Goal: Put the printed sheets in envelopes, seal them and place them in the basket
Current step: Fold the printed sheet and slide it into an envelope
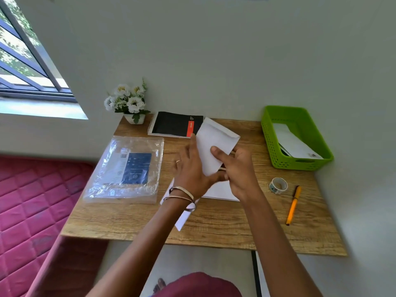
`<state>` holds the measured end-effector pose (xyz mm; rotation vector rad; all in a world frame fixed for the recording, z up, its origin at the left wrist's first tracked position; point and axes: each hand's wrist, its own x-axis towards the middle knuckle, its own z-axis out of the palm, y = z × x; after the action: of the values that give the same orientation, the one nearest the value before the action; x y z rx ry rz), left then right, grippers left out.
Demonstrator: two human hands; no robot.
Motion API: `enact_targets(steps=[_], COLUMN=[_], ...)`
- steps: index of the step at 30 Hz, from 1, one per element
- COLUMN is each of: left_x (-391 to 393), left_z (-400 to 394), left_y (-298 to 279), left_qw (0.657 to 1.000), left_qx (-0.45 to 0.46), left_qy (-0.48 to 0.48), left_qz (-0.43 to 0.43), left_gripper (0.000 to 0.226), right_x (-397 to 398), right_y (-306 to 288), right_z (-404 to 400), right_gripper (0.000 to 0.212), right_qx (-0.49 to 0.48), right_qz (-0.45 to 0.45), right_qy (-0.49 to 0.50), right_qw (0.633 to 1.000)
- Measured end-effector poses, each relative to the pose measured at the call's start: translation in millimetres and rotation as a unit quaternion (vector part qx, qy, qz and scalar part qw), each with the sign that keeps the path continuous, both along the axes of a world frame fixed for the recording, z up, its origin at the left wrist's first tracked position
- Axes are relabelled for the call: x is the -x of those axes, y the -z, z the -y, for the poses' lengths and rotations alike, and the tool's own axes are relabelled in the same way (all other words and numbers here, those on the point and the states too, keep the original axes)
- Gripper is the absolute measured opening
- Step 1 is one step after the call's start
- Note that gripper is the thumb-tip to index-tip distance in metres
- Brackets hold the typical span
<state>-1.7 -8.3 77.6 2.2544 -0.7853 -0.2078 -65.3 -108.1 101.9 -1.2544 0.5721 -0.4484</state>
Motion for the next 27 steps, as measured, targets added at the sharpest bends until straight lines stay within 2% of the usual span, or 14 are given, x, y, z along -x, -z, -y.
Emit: enact_targets(steps=[2,5,9,12,18,23,27], left_x=[0.3,-3.6,-9.5,-16.5,-26.1,-29.5,-26.9], left_z=[1.9,1.4,-5.0,-11.7,-15.6,-19.5,-17.9], left_y=[0.3,-3.6,-8.0,-6.4,3.3,4.9,7.1], left_qw=[0.999,0.996,0.971,0.959,0.957,0.959,0.956], left_qx=[-0.035,-0.06,-0.147,-0.165,-0.164,-0.142,-0.149], left_qy=[0.015,0.018,0.042,0.065,0.1,0.12,0.138], left_qz=[0.022,0.066,0.183,0.222,0.216,0.214,0.21], left_gripper=[0.134,0.136,0.129,0.128,0.13,0.123,0.122], right_x=[2.6,6.9,11.6,14.8,15.3,13.4,10.1], right_y=[-1.0,-3.7,-11.9,-13.4,-8.3,-10.3,-11.6], right_z=[0.4,4.0,22.7,39.2,44.4,43.2,41.7], right_gripper=[0.038,0.033,0.017,0.012,0.02,0.035,0.033], right_qx=[-0.008,0.02,0.096,0.165,0.201,0.173,0.174], right_qz=[-0.01,-0.016,-0.018,-0.03,-0.065,-0.074,-0.099], right_qy=[-0.027,-0.05,0.014,0.036,-0.017,-0.079,-0.12], right_qw=[1.0,0.998,0.995,0.985,0.977,0.979,0.972])
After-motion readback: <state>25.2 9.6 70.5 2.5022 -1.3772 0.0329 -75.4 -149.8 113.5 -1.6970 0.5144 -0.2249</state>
